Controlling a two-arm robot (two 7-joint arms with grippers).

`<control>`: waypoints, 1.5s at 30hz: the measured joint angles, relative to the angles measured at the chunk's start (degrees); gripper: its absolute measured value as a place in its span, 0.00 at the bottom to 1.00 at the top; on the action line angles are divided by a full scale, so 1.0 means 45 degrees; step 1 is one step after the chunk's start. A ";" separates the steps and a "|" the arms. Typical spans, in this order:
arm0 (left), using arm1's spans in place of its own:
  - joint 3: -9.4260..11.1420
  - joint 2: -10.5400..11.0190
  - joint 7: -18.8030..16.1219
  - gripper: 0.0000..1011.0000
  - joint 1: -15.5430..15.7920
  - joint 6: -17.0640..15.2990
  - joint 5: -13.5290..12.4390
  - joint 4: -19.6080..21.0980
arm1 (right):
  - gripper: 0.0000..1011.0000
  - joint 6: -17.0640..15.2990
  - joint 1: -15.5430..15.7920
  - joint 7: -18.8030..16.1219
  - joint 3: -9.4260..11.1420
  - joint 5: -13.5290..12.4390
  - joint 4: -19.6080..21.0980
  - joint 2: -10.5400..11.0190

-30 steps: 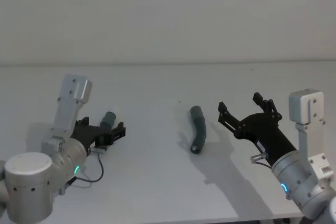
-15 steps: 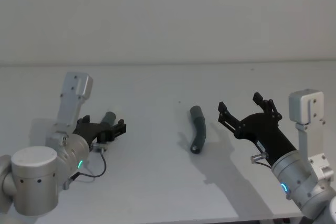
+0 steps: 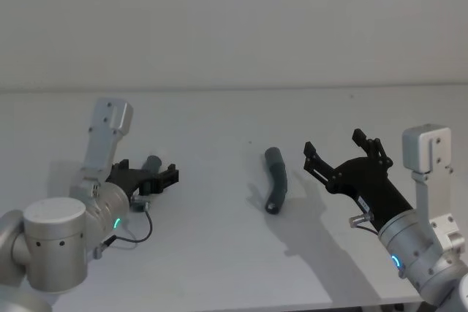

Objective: Use both hands to pick up one end of the pipe from the table, align the ends, and insert them.

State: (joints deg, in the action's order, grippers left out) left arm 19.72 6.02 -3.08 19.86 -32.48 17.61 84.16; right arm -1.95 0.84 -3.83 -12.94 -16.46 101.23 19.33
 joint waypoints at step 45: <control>-0.0148 -0.0236 0.0267 0.99 0.0169 -0.0164 -0.0291 -0.0414 | 1.00 -0.0001 0.0000 0.0000 0.0000 0.0000 0.0000 0.0000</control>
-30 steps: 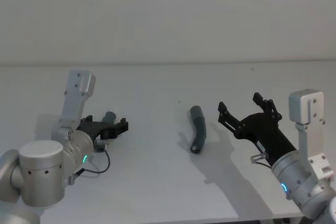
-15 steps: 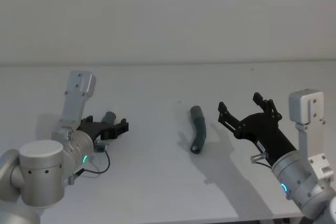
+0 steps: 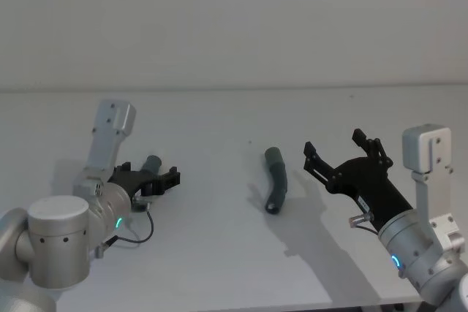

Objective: Use both hands to pick up one end of the pipe from the table, align the ends, and insert them.

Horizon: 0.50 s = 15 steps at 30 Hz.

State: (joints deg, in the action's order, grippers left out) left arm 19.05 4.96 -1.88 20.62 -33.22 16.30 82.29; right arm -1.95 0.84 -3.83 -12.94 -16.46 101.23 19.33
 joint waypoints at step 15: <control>-0.0082 -0.0142 -0.0031 0.99 -0.0068 -0.0080 -0.0125 -0.0074 | 1.00 0.0000 0.0000 0.0000 0.0000 0.0000 0.0000 0.0000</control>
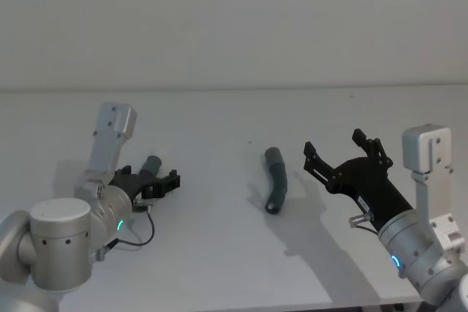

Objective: Use both hands to pick up one end of the pipe from the table, align the ends, and insert them.

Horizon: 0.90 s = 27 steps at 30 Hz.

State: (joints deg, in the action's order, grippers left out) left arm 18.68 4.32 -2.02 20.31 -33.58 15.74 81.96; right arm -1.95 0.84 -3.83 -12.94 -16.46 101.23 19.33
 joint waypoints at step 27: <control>-0.0045 -0.0089 0.0010 0.33 -0.0008 -0.0040 -0.0064 -0.0065 | 1.00 0.0001 0.0000 0.0000 0.0000 0.0000 0.0000 0.0000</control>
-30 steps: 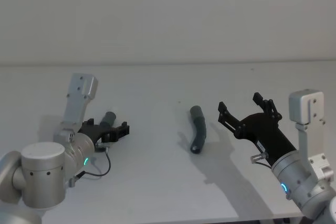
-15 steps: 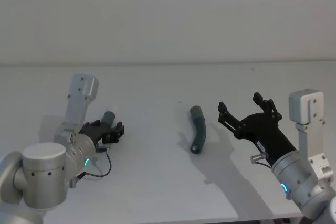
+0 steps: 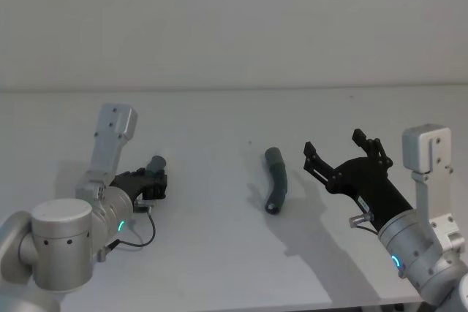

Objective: Use both hands to pick up one end of the pipe from the table, align the ends, and insert them.

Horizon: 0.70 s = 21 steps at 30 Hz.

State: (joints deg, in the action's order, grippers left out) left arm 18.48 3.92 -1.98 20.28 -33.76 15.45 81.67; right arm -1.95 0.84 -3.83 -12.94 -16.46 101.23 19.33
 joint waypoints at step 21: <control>0.0003 -0.0011 0.0005 0.33 0.0000 -0.0005 0.0002 -0.0002 | 1.00 -0.0846 -0.0054 -0.0398 0.0140 -0.0488 0.0151 0.0053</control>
State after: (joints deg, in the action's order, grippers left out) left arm 18.49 3.87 -1.95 20.28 -33.78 15.46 81.66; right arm -5.76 0.60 -5.62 -12.31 -18.66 101.91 19.57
